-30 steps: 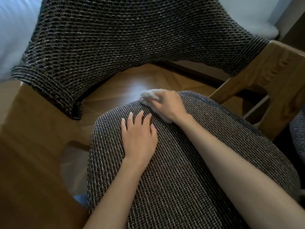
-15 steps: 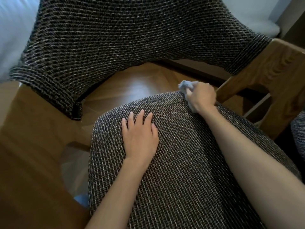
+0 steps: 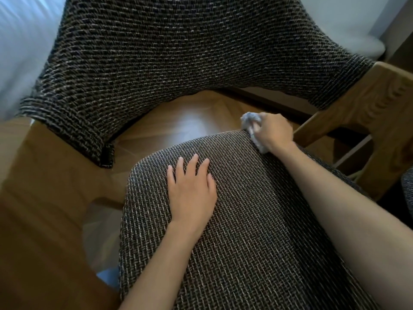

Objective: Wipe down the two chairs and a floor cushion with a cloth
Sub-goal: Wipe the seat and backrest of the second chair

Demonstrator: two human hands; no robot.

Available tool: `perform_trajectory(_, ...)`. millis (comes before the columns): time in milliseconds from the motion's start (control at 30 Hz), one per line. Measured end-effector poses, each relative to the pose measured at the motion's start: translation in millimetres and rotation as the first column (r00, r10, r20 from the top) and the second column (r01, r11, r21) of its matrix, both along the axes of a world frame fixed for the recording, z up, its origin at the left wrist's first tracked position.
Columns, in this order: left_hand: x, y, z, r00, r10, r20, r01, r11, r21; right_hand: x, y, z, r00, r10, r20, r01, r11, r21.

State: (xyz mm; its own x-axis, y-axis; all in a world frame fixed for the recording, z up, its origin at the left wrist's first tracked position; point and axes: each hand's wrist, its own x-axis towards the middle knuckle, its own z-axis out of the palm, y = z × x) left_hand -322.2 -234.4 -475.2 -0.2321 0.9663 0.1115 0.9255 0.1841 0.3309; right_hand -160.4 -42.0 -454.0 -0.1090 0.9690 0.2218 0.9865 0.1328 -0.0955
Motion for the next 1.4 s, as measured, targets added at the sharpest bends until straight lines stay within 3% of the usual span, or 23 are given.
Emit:
perform_trajectory(67, 0.5, 0.2, -0.4, 1.000, 0.004, -0.003, -0.004, 1.000, 0.004, -17.4, -5.0, -2.5, 0.999, 0.032, -0.028, -0.032, 0.999, 0.016)
perform_trajectory(200, 1.2, 0.2, -0.2, 0.999, 0.008, -0.033, -0.008, 1.000, 0.014, -89.7, -39.7, -11.6, 0.927, 0.349, -0.137, -0.350, 0.937, 0.015)
perform_trajectory(300, 1.1, 0.4, 0.5, 0.999, 0.002, -0.036, -0.001, 1.000, 0.007, -106.6, -46.5, -9.2, 0.878, 0.454, -0.152, -0.460, 0.888, -0.006)
perform_trajectory(400, 0.0, 0.9, 0.3, 1.000, -0.003, -0.018, 0.003, 1.000, -0.006, -78.5, -34.8, -6.9, 0.919, 0.385, -0.078, -0.387, 0.922, -0.006)
perform_trajectory(500, -1.4, 0.7, -0.4, 1.000, -0.009, -0.009, 0.009, 1.000, -0.012, -22.0, -21.9, -3.8, 0.986, 0.163, -0.046, -0.161, 0.986, 0.048)
perform_trajectory(600, 0.9, -0.3, -1.5, 0.999, -0.013, -0.031, 0.013, 1.000, -0.014, 35.1, -20.9, 2.8, 0.999, 0.018, -0.030, -0.015, 0.998, 0.069)
perform_trajectory(700, 8.7, -1.1, -3.7, 0.995, -0.078, -0.055, 0.077, 0.997, -0.025, 34.3, -39.7, 1.0, 0.997, -0.080, -0.022, 0.082, 0.988, 0.132)
perform_trajectory(767, 12.0, -1.4, -4.7, 0.991, -0.120, -0.057, 0.118, 0.993, -0.028, 12.7, -61.4, 0.3, 0.997, -0.034, -0.062, 0.043, 0.988, 0.149)
perform_trajectory(933, 9.6, -0.3, -4.1, 0.989, -0.137, -0.051, 0.135, 0.990, -0.040, 0.8, -109.1, 2.5, 0.963, 0.247, -0.103, -0.239, 0.967, 0.088)
perform_trajectory(1100, 7.7, -2.8, -4.8, 0.983, -0.179, -0.036, 0.177, 0.983, -0.049, 74.6, -96.3, 16.5, 0.998, -0.064, -0.025, 0.067, 0.992, 0.111)
perform_trajectory(1233, 9.4, -1.4, -6.3, 0.980, -0.194, -0.037, 0.193, 0.980, -0.038, 51.9, -108.6, 16.6, 0.976, -0.197, -0.092, 0.209, 0.967, 0.143)
perform_trajectory(1300, 10.3, -1.3, -6.3, 0.980, -0.194, -0.047, 0.192, 0.981, -0.042, 16.7, -127.9, 8.3, 0.985, -0.102, -0.142, 0.123, 0.982, 0.146)
perform_trajectory(1400, 10.8, -2.8, -5.0, 0.979, -0.198, -0.051, 0.196, 0.979, -0.046, 0.6, -151.0, 1.3, 0.991, 0.094, -0.100, -0.088, 0.994, 0.064)
